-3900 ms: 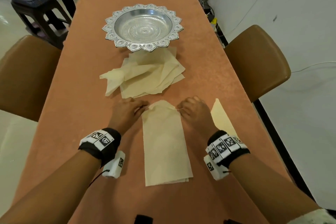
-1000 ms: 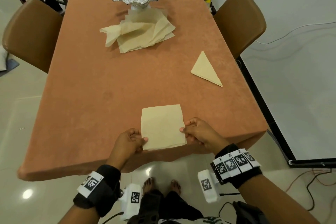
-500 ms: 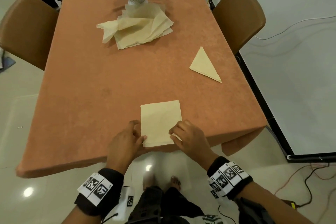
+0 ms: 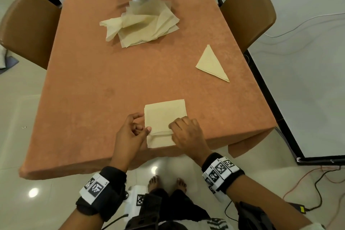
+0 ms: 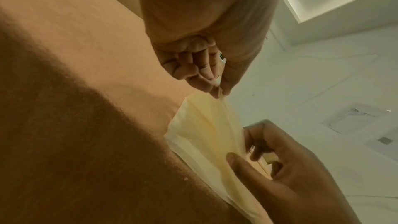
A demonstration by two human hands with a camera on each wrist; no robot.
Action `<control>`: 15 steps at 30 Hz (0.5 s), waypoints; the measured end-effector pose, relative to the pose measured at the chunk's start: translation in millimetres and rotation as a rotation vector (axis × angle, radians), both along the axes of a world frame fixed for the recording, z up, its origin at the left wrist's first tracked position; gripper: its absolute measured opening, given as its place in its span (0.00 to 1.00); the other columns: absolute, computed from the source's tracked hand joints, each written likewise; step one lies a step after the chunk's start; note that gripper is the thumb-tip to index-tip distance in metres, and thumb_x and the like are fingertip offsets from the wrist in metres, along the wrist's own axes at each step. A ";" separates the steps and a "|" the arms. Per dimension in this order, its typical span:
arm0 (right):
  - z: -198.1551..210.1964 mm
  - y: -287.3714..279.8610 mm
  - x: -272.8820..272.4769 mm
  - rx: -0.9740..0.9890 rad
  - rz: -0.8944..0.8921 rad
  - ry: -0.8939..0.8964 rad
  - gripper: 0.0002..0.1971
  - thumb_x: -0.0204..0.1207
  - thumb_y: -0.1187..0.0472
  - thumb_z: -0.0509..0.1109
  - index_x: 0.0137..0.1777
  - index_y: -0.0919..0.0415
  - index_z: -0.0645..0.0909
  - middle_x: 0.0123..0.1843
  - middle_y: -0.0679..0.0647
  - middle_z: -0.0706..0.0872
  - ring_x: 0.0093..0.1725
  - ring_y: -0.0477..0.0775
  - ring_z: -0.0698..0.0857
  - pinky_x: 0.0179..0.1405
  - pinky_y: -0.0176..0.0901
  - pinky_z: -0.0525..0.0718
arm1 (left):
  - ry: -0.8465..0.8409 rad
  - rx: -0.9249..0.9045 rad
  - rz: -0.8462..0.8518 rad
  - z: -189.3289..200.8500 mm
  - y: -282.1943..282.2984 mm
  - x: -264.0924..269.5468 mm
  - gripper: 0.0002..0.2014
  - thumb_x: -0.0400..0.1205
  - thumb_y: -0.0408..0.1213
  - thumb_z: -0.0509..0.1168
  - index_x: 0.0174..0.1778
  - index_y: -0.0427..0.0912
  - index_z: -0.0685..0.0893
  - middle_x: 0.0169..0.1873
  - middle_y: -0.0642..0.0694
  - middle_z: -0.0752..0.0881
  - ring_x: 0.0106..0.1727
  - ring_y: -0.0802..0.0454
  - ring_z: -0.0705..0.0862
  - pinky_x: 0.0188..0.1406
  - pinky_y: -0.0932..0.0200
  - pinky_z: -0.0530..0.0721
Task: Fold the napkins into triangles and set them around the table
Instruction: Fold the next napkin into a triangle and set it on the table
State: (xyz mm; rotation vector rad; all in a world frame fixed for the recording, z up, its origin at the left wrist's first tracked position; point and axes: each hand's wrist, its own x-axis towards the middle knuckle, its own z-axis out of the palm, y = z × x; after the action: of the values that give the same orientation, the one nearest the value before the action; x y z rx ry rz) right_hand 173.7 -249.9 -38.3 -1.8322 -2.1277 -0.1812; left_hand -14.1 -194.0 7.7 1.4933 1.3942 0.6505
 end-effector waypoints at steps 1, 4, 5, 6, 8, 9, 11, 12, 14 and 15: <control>-0.8 -2.9 8.3 0.020 -0.019 -0.037 0.07 0.69 0.62 0.66 0.46 0.55 0.81 0.40 0.49 0.82 0.39 0.51 0.77 0.36 0.43 0.70 | 0.001 0.000 0.000 -1.3 0.7 -2.2 0.17 0.78 0.36 0.71 0.59 0.56 0.78 0.37 0.45 0.86 0.39 0.52 0.83 0.37 0.61 0.79; -1.2 -12.9 35.8 0.062 -0.061 -0.080 0.06 0.71 0.62 0.68 0.47 0.54 0.81 0.41 0.49 0.83 0.40 0.50 0.77 0.40 0.41 0.63 | -0.025 -0.026 -0.003 -3.3 -1.7 -6.4 0.12 0.79 0.33 0.71 0.53 0.53 0.81 0.41 0.40 0.85 0.38 0.51 0.83 0.32 0.67 0.81; -1.0 -15.9 43.9 0.086 -0.067 -0.071 0.07 0.71 0.62 0.68 0.48 0.53 0.80 0.41 0.49 0.84 0.41 0.50 0.77 0.40 0.41 0.61 | -0.049 -0.042 -0.002 -3.3 -3.0 -6.0 0.11 0.79 0.32 0.70 0.52 0.50 0.82 0.41 0.38 0.85 0.37 0.51 0.83 0.28 0.70 0.79; -0.1 -18.3 50.2 0.115 -0.068 -0.060 0.07 0.71 0.61 0.68 0.49 0.53 0.79 0.41 0.49 0.84 0.41 0.50 0.77 0.41 0.41 0.61 | -0.074 -0.057 -0.004 -3.3 -4.4 -5.5 0.10 0.78 0.31 0.71 0.51 0.48 0.83 0.41 0.36 0.85 0.36 0.51 0.83 0.26 0.71 0.78; 3.0 -21.0 57.8 0.165 -0.046 -0.048 0.05 0.73 0.59 0.65 0.47 0.54 0.81 0.41 0.48 0.85 0.41 0.50 0.77 0.41 0.41 0.59 | -0.103 -0.075 -0.010 -4.8 -6.8 -4.3 0.09 0.78 0.29 0.71 0.50 0.44 0.84 0.40 0.33 0.85 0.34 0.51 0.83 0.25 0.72 0.78; 4.0 -22.0 59.6 0.184 -0.028 -0.048 0.06 0.74 0.58 0.65 0.45 0.54 0.83 0.41 0.48 0.86 0.41 0.50 0.78 0.41 0.41 0.59 | -0.107 -0.083 -0.011 -6.2 -8.0 -4.2 0.08 0.77 0.28 0.72 0.49 0.43 0.84 0.39 0.33 0.86 0.33 0.50 0.83 0.25 0.72 0.78; 3.3 -25.5 60.5 0.199 0.003 -0.050 0.08 0.76 0.59 0.65 0.42 0.54 0.86 0.40 0.47 0.87 0.42 0.50 0.77 0.40 0.43 0.61 | -0.092 -0.105 -0.014 -10.4 -10.9 -6.3 0.08 0.76 0.29 0.73 0.49 0.43 0.84 0.37 0.33 0.86 0.32 0.51 0.84 0.25 0.71 0.79; 1.3 -28.7 60.3 0.194 0.014 -0.044 0.07 0.76 0.59 0.66 0.42 0.54 0.87 0.40 0.47 0.87 0.43 0.49 0.76 0.40 0.43 0.61 | -0.078 -0.121 -0.022 -13.0 -12.5 -7.7 0.09 0.76 0.29 0.73 0.49 0.43 0.84 0.35 0.34 0.87 0.31 0.53 0.84 0.26 0.71 0.80; -4.4 -36.1 58.4 0.183 0.025 -0.016 0.06 0.74 0.61 0.67 0.45 0.53 0.86 0.42 0.47 0.87 0.45 0.49 0.76 0.41 0.43 0.61 | -0.022 -0.143 -0.041 -19.0 -15.0 -10.5 0.09 0.75 0.31 0.74 0.49 0.43 0.84 0.33 0.37 0.87 0.30 0.56 0.85 0.28 0.71 0.80; -7.0 -39.5 56.7 0.177 0.029 -0.003 0.06 0.74 0.61 0.67 0.47 0.53 0.85 0.42 0.47 0.87 0.45 0.49 0.76 0.41 0.43 0.61 | 0.036 -0.132 -0.046 -22.5 -15.7 -11.6 0.09 0.75 0.32 0.75 0.48 0.45 0.84 0.32 0.40 0.87 0.31 0.57 0.85 0.30 0.72 0.79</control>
State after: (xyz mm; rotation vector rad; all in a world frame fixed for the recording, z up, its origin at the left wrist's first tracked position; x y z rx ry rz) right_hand 230.4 -289.5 -45.3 -1.6999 -2.0670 -0.3537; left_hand -25.7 -209.7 -14.8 1.4336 1.3987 0.4954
